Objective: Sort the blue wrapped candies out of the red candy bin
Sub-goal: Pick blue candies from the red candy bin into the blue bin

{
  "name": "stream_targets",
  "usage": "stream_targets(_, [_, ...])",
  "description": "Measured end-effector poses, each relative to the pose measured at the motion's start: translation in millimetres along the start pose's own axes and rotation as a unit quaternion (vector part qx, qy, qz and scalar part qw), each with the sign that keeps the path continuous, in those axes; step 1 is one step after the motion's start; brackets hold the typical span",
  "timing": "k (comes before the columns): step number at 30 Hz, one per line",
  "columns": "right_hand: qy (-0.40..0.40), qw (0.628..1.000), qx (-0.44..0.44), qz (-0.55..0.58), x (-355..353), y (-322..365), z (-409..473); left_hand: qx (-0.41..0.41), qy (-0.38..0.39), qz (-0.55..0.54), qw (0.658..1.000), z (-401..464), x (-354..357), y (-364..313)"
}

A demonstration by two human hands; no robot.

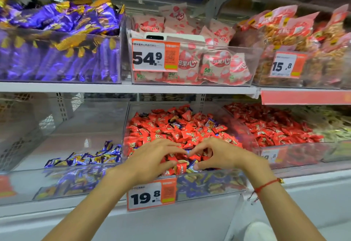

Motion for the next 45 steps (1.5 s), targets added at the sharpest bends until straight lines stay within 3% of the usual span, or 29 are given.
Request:
stream_targets(3, [0.036,0.999,0.004,-0.008,7,-6,8,-0.023,-0.044,0.066,0.997,3,-11,13])
stream_targets(6, [0.017,1.0,0.006,0.003,5,-6,15,-0.059,-0.063,0.106,0.991,4,-15,21])
stream_targets(10, [-0.125,0.991,0.009,0.055,-21,-16,22,-0.065,-0.055,0.118,0.989,2,-9,21])
stream_targets(12, [-0.231,0.97,0.036,0.064,-39,-28,18,-0.077,-0.06,0.039,0.995,-1,-6,21])
stream_targets(14, [-0.278,0.952,0.067,0.105,-43,-40,12,-0.094,-0.082,-0.039,0.991,-6,-5,20])
stream_targets(18, [-0.257,0.918,0.088,0.29,-40,-45,7,-0.088,-0.167,-0.073,0.979,-8,-23,9])
stream_targets(21, [-0.193,0.871,0.088,0.443,-34,-35,5,-0.106,-0.215,-0.182,0.954,-5,-33,3])
stream_targets(25, [-0.121,0.853,0.082,0.502,-24,-11,5,-0.132,-0.236,-0.338,0.901,0,-31,4])
stream_targets(29, [-0.049,0.826,0.055,0.559,-21,-3,4,-0.168,-0.26,-0.399,0.863,-8,-28,20])
stream_targets(31, [-0.082,0.847,0.067,0.521,-29,-16,3,-0.179,-0.258,-0.416,0.854,-13,-27,25])
stream_targets(35, [-0.236,0.933,0.125,0.24,-50,-42,-4,-0.188,-0.244,-0.453,0.837,-18,-26,28])
stream_targets(38, [-0.284,0.947,0.132,0.07,-65,-33,-11,-0.204,-0.221,-0.547,0.781,-19,-21,27])
stream_targets(41, [-0.147,0.983,0.109,0.034,-48,-15,-5,-0.218,-0.205,-0.625,0.721,-20,-14,25])
stream_targets(43, [-0.055,0.991,0.119,-0.028,-20,-11,-2,-0.22,-0.203,-0.622,0.724,-21,-13,26])
stream_targets(45, [-0.08,0.987,0.123,-0.059,-14,-13,2,-0.22,-0.2,-0.589,0.751,-22,-14,27])
Point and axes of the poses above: each hand's wrist, its own z-axis towards the middle knuckle, its own x-axis out of the palm, y = z × x, the point moved 10 cm from there along z, towards the middle knuckle, and after that the axes turned 9 degrees about x, right-handed, at the moved point
